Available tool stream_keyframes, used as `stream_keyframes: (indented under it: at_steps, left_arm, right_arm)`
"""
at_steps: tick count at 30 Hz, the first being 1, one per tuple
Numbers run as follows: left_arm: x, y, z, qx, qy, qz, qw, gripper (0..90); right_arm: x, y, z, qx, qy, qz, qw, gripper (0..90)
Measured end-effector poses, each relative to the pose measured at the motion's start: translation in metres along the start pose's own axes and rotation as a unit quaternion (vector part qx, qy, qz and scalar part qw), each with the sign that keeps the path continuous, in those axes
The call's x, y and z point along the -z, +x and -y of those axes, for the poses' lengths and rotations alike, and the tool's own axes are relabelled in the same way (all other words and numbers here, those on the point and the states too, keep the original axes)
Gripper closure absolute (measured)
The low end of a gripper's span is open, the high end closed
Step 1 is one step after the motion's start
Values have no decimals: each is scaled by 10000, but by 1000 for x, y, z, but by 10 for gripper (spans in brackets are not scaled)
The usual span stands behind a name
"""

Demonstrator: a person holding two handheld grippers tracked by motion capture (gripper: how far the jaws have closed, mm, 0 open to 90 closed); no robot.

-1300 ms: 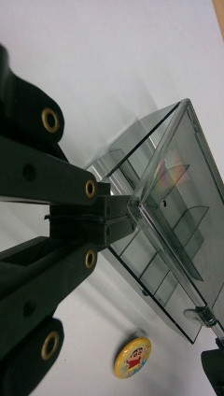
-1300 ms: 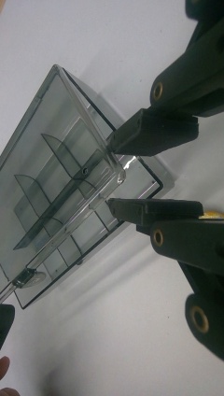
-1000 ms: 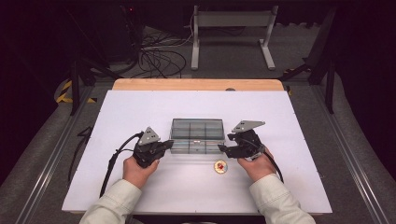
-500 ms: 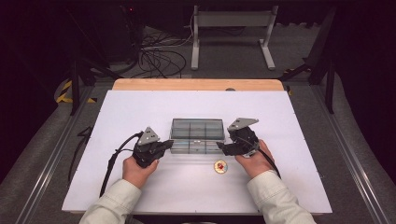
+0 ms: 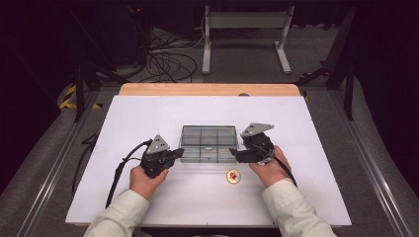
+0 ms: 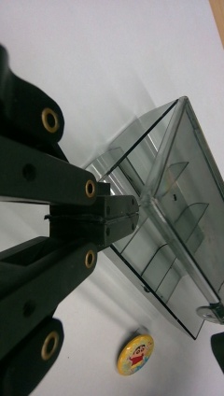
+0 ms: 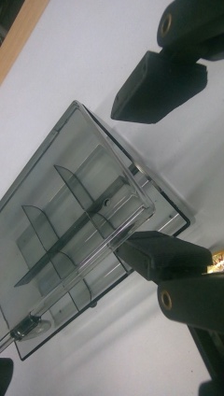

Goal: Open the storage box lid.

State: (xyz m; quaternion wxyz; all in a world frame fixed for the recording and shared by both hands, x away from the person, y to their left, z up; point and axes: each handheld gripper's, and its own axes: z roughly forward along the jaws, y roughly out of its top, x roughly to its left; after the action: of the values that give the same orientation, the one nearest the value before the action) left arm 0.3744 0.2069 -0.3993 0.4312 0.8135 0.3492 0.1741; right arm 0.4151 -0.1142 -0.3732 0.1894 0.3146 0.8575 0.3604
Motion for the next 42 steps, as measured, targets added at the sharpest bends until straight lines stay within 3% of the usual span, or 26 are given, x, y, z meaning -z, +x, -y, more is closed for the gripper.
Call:
stream_keyframes:
  at_steps: [12, 21, 35, 42]
  left_arm:
    - [-5, 0, 2, -62, 166, 49, 9998, 899]
    - [-6, -1, 2, -42, 213, 109, 9997, 899]
    - [-5, 0, 2, -44, 238, 123, 9996, 898]
    - [-5, 0, 2, -49, 237, 137, 9996, 899]
  right_arm:
    - [10, -6, -13, 134, -200, 52, 9997, 393]
    - [12, -7, -24, 274, -82, 95, 9995, 427]
    - [14, -18, -38, 299, -109, 19, 9995, 494]
    - [11, -28, -47, 181, -125, -40, 9998, 554]
